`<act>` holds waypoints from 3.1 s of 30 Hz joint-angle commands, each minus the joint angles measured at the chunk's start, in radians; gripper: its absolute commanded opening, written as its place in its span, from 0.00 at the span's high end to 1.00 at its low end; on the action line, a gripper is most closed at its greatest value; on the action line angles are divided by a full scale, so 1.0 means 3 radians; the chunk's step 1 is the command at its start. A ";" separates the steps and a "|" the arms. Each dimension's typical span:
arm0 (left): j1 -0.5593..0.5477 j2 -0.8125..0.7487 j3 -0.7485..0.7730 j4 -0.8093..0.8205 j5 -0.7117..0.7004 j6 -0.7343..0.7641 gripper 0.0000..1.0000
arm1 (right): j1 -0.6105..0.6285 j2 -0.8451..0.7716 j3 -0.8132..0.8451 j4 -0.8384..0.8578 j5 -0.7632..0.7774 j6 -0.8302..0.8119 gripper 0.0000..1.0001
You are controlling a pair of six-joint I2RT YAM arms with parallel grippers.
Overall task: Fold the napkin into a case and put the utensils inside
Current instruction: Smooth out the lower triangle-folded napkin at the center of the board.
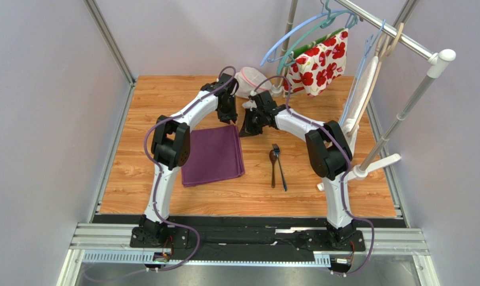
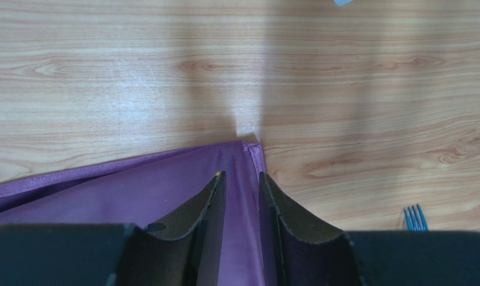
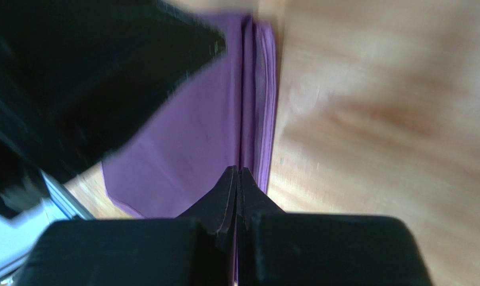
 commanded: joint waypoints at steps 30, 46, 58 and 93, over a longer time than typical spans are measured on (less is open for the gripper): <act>-0.0034 0.0089 0.0053 0.0004 0.0011 -0.0051 0.93 | -0.0156 0.0716 0.0921 0.0190 -0.0324 0.0205 1.00; -0.0034 -0.0203 -0.0167 0.0060 -0.0015 -0.0092 0.96 | -0.0131 0.1099 0.1136 0.0226 -0.0345 0.0271 1.00; -0.0050 -0.0121 -0.0100 0.0101 0.0154 -0.0184 0.97 | -0.0136 0.0972 0.1079 0.0129 -0.0263 0.0302 1.00; -0.0034 0.0120 0.0222 0.0173 0.0241 -0.0133 0.75 | -0.0044 -0.0583 -0.0429 0.0032 -0.0293 0.0179 1.00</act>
